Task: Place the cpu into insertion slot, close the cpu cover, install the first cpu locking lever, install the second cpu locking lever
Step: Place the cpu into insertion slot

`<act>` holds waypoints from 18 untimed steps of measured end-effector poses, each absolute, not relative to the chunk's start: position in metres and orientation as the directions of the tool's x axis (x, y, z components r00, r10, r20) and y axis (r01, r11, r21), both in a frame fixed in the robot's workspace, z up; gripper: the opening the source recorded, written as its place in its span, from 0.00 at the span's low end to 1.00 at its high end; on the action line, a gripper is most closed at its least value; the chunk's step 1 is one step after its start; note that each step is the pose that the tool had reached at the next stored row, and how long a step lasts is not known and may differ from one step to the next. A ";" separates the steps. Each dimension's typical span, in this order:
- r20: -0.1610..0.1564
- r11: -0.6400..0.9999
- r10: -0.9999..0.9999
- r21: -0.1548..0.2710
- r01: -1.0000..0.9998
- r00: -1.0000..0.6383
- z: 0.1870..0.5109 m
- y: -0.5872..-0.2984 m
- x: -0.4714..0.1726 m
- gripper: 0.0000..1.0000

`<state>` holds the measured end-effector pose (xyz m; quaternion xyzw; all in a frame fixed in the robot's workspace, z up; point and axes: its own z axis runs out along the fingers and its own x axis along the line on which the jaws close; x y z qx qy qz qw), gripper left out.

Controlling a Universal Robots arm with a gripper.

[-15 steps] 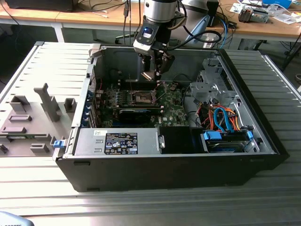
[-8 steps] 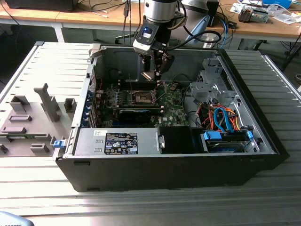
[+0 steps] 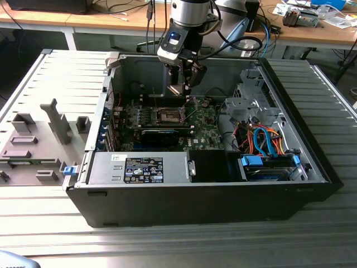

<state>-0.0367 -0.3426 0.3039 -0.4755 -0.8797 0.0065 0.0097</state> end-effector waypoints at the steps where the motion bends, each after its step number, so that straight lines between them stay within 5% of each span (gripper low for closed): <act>1: 0.011 0.546 0.838 -0.021 0.837 -0.546 0.304 -0.343 -0.037 0.55; 18: 0.011 0.529 0.848 -0.021 0.848 -0.529 0.304 -0.343 -0.037 0.55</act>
